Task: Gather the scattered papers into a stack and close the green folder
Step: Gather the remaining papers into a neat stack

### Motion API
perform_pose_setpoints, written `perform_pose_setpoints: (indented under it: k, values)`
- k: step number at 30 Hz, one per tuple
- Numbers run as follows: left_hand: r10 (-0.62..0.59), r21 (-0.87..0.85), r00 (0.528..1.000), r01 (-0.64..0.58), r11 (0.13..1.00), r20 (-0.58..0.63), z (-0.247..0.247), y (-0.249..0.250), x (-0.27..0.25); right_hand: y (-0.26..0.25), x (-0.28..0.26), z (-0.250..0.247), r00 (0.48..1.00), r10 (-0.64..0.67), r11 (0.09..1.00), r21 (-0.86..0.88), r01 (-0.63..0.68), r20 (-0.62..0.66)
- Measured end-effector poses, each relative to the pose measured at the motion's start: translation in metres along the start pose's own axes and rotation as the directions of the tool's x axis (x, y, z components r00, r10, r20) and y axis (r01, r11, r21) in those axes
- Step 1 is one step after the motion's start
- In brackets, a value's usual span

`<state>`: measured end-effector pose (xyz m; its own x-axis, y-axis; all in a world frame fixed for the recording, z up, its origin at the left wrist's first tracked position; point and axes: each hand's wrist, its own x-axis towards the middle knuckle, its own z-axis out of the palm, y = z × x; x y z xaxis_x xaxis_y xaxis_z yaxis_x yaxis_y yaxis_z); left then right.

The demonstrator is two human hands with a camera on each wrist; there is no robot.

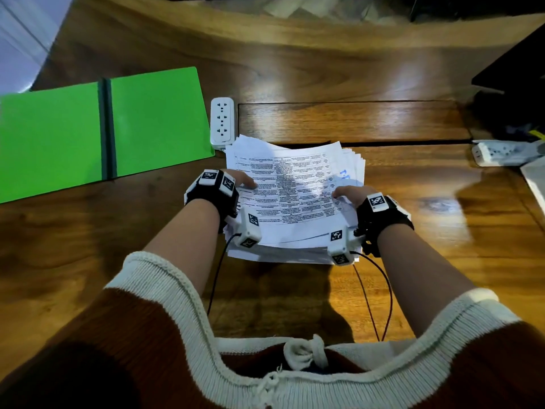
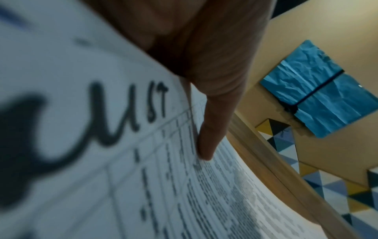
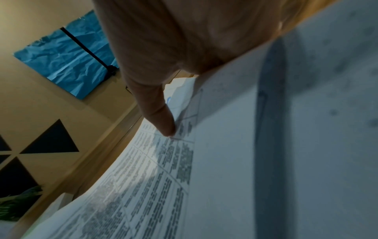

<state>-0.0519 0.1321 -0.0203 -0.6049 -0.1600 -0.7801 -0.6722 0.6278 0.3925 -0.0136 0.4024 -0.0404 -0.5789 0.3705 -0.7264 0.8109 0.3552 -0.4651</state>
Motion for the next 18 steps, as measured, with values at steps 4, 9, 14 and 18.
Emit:
perform_pose_setpoints:
  k: [4,9,14,18]
  values:
    - [0.044,-0.052,0.999,-0.044,0.998,0.007,0.002,-0.006,-0.007,-0.002,-0.005,-0.002,0.998,0.017,0.998,0.066,-0.020,0.056]
    - [0.030,-0.216,1.000,-0.030,0.976,-0.008,-0.001,-0.029,-0.016,0.016,0.015,0.004,0.996,-0.006,0.983,0.185,-0.011,0.089]
    - [0.316,-0.536,0.935,-0.351,0.768,-0.160,-0.005,-0.044,-0.024,0.012,-0.011,0.001,0.977,-0.210,0.880,0.439,0.180,0.021]
    - [0.477,-0.590,0.824,-0.557,0.584,-0.305,-0.025,-0.032,-0.047,-0.014,-0.033,-0.009,0.900,-0.427,0.704,0.595,0.389,-0.083]
